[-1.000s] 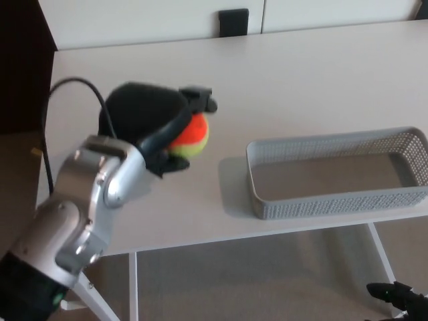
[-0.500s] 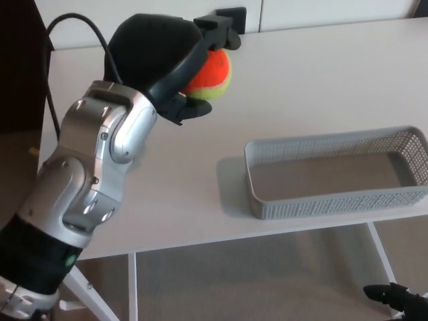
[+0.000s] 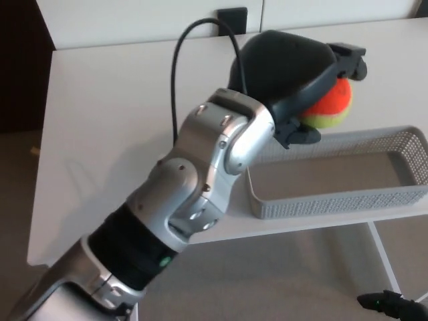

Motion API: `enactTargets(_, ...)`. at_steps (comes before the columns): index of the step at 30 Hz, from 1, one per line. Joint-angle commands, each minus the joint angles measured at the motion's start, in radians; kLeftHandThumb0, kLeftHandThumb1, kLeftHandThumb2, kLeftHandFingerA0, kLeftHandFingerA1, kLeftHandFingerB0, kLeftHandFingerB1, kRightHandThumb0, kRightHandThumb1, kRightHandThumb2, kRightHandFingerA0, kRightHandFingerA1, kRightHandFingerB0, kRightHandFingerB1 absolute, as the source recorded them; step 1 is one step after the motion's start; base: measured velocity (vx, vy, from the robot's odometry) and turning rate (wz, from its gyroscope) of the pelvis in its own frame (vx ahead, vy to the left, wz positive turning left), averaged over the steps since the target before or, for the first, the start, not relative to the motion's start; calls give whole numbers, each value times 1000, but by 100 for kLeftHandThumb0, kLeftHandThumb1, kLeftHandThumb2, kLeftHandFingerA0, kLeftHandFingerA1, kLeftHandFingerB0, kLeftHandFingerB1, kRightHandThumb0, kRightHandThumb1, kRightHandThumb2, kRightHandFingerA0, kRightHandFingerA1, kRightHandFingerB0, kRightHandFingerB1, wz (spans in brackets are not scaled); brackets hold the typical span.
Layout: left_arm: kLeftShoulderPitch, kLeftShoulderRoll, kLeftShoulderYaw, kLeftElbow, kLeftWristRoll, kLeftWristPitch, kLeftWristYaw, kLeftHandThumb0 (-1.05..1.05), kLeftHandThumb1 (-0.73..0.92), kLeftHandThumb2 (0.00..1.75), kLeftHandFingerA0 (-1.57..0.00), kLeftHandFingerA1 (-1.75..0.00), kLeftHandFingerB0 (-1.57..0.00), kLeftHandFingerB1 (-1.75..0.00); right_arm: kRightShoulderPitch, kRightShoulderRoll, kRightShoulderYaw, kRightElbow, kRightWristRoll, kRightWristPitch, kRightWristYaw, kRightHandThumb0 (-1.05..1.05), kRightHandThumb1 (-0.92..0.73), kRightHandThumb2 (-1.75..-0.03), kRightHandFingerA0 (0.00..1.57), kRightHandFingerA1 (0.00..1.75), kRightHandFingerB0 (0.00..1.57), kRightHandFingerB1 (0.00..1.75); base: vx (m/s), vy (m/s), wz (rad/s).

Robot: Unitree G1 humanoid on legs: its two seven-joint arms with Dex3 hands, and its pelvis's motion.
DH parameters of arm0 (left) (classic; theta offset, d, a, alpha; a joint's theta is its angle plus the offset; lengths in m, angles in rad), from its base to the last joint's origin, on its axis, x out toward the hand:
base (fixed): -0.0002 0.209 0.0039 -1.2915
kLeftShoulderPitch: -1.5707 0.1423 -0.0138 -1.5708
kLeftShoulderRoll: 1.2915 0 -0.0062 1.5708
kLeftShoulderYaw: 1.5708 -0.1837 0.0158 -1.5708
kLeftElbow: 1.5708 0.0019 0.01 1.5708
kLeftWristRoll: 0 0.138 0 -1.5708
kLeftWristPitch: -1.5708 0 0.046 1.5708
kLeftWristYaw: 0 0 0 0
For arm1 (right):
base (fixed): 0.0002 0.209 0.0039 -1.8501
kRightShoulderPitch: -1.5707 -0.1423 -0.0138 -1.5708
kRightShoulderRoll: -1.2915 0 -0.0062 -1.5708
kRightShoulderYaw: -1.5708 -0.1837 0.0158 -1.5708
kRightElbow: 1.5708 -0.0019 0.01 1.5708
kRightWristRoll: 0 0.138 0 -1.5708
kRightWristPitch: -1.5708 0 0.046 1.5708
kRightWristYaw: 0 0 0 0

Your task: The robot walk towards a table in front and uses its left hand to pickup a tennis ball on the left side and put it in a container on the right hand side

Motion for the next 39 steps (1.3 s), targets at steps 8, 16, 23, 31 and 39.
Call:
enactTargets(8,-43,-38,-25,85,31,45,-8,-28,71,64,-87,-149,-75,-58,-17,-16,7,-11,-15,15,-5,-27,-65,-59,51,52,45,45,0,0,0)
enactTargets(16,1,-17,-22,67,23,49,-11,-23,74,65,-81,-148,-72,-55,-3,-18,17,-37,-29,28,-3,-28,-67,-59,53,55,45,45,0,0,0)
enactTargets(23,8,4,-14,84,23,27,24,-29,75,65,-84,-155,-73,-53,-8,-22,23,-41,-35,24,6,-27,-67,-60,48,50,43,45,0,0,0)
enactTargets(31,-3,-5,-24,82,6,68,-71,-52,63,59,-44,-56,-36,-32,-11,-22,17,-48,-36,15,6,-28,-67,-59,51,54,45,46,0,0,0)
enactTargets(39,-47,31,-49,88,27,110,-230,-91,51,94,0,0,0,-5,-38,-18,18,-44,-38,27,10,-29,-67,-59,51,55,44,45,0,0,0)
